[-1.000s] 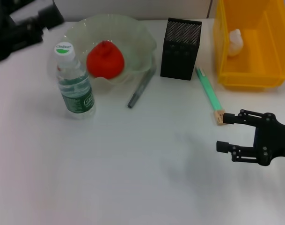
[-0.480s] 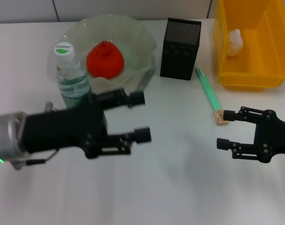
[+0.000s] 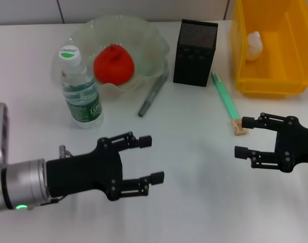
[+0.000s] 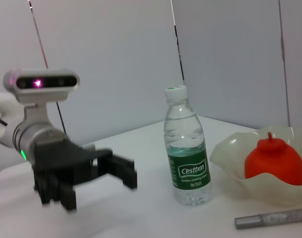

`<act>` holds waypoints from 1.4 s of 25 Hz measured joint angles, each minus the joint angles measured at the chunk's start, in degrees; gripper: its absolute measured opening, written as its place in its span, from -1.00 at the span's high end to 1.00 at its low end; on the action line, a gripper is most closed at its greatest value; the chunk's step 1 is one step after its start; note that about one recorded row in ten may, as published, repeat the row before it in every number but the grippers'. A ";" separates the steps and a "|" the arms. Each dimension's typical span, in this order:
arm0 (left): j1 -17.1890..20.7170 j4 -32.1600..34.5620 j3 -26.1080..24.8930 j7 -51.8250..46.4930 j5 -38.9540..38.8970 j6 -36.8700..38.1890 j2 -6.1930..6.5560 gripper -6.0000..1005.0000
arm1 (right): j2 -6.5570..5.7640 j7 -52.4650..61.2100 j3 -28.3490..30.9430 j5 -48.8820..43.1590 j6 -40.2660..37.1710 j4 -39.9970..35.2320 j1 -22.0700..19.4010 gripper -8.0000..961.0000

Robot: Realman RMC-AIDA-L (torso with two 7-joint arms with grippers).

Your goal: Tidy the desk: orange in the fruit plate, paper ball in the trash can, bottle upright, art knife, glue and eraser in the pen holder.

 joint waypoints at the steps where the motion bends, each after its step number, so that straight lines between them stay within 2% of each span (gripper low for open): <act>1: 0.00 -0.37 0.52 0.49 -0.01 -0.87 -0.04 -0.61 | -0.03 0.80 -0.11 0.00 -0.11 -0.07 0.24 -0.62; 3: -0.15 -1.48 1.17 1.43 0.00 -2.46 -0.13 -0.60 | -0.05 3.48 -0.28 -0.01 -0.85 -0.56 0.75 -0.62; 4: -0.34 -2.14 1.23 1.93 0.00 -2.93 -0.16 -0.60 | 0.14 8.57 -0.17 -0.01 -2.35 -3.28 1.10 -0.62; 6: -0.70 -3.47 1.25 3.08 -0.09 -3.57 -0.17 -0.60 | 0.25 11.61 -0.06 -0.01 -3.06 -5.21 1.21 -0.62; 8: -0.78 -3.78 1.27 3.59 -0.19 -3.90 -0.22 -0.60 | 0.45 20.73 -0.14 -0.15 -4.67 -11.47 1.35 -0.62; 9: -0.80 -3.81 1.27 3.64 -0.19 -3.96 -0.23 -0.60 | 0.38 29.90 -0.35 -0.84 -5.89 -17.68 1.74 -0.62; 10: -0.81 -3.83 1.28 3.67 -0.19 -4.00 -0.25 -0.60 | 0.26 35.24 -0.40 -1.56 -6.47 -20.83 2.13 -0.62; 11: -0.81 -3.86 1.28 3.67 -0.20 -4.03 -0.27 -0.60 | 0.26 35.24 -0.40 -1.56 -6.47 -20.83 2.13 -0.62; 12: -0.81 -3.86 1.28 3.67 -0.20 -4.03 -0.27 -0.60 | 0.04 40.13 -0.40 -2.53 -6.96 -23.74 2.68 -0.62; 14: -0.73 -3.89 1.26 3.69 -0.34 -4.09 -0.28 -0.60 | -0.95 52.04 -0.43 -7.01 -8.57 -30.19 5.24 -0.62; 15: -0.70 -3.92 1.25 3.69 -0.37 -4.11 -0.28 -0.60 | -0.95 52.04 -0.43 -7.01 -8.57 -30.19 5.24 -0.62; 16: -0.69 -3.93 1.25 3.70 -0.38 -4.12 -0.27 -0.60 | -1.62 57.86 -0.54 -11.43 -9.82 -33.46 7.52 -0.62; 17: -0.69 -3.93 1.25 3.70 -0.38 -4.12 -0.27 -0.60 | -1.62 57.86 -0.54 -11.43 -9.82 -33.46 7.52 -0.62; 21: -0.73 -4.01 1.28 3.72 -0.41 -4.15 -0.26 -0.60 | -2.40 65.46 -3.46 -23.18 -10.50 -37.01 12.79 -0.62; 23: -0.79 -4.01 1.28 3.73 -0.41 -4.15 -0.27 -0.60 | -2.40 67.72 -5.33 -29.20 -10.08 -37.19 15.42 -0.62; 24: -0.80 -4.01 1.28 3.73 -0.41 -4.15 -0.27 -0.60 | -1.61 68.74 -6.52 -34.41 -9.28 -36.86 17.96 -0.62; 25: -0.81 -4.01 1.28 3.73 -0.41 -4.15 -0.27 -0.60 | -1.61 68.74 -6.52 -34.41 -9.28 -36.86 17.96 -0.62; 27: -0.83 -4.01 1.28 3.74 -0.41 -4.15 -0.29 -0.60 | -0.33 68.97 -7.47 -38.52 -7.80 -36.67 19.70 -0.62; 28: -0.88 -4.01 1.28 3.74 -0.41 -4.15 -0.35 -0.60 | 0.52 69.00 -8.35 -40.46 -6.96 -36.63 20.39 -0.62; 29: -0.97 -4.01 1.26 3.74 -0.41 -4.15 -0.40 -0.60 | 1.92 69.06 -10.56 -44.11 -4.88 -36.64 21.29 -0.62; 30: -0.97 -4.01 1.26 3.74 -0.41 -4.15 -0.40 -0.61 | 1.92 69.06 -10.56 -44.11 -4.88 -36.64 21.29 -0.62; 34: -1.11 -4.01 0.95 3.74 -0.41 -4.15 -0.43 -0.61 | 3.85 69.20 -16.76 -47.24 0.05 -35.52 21.79 -0.62; 35: -1.11 -4.01 0.95 3.74 -0.41 -4.15 -0.43 -0.61 | 3.85 69.20 -16.76 -47.24 0.05 -35.52 21.79 -0.62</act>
